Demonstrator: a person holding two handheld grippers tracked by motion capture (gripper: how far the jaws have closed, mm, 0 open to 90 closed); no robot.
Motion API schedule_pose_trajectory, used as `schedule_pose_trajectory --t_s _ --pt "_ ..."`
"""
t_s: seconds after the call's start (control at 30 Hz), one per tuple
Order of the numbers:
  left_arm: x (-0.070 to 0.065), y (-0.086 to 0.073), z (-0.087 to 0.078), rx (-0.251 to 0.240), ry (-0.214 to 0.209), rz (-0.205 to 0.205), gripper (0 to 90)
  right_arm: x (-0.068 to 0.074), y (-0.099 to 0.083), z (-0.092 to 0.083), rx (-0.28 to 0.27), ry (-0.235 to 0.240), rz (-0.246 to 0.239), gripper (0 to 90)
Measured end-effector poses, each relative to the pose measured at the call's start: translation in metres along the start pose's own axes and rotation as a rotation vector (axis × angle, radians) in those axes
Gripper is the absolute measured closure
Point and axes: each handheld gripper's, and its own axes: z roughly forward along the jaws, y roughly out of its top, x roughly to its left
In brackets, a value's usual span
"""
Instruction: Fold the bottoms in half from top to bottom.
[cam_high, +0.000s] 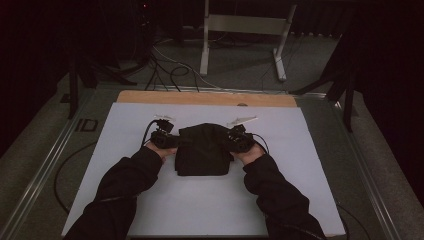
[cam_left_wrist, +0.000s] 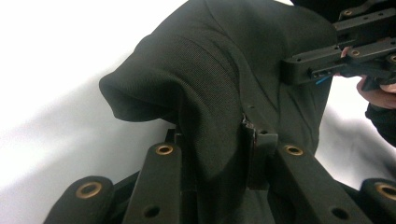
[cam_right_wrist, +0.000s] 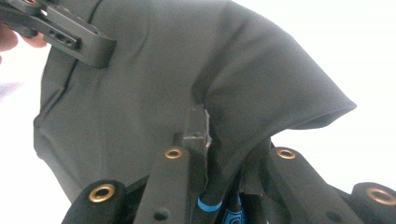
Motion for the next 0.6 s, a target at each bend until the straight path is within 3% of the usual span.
schedule_pose_trajectory --t_s 0.3,0.6 --pt "0.005 0.007 0.012 0.013 0.021 0.007 71.9 -0.008 0.0 0.007 0.01 -0.041 -0.015 77.1" --pt "0.013 0.009 0.021 0.015 0.045 -0.006 71.0 -0.02 0.0 0.018 0.028 -0.042 0.012 77.1"
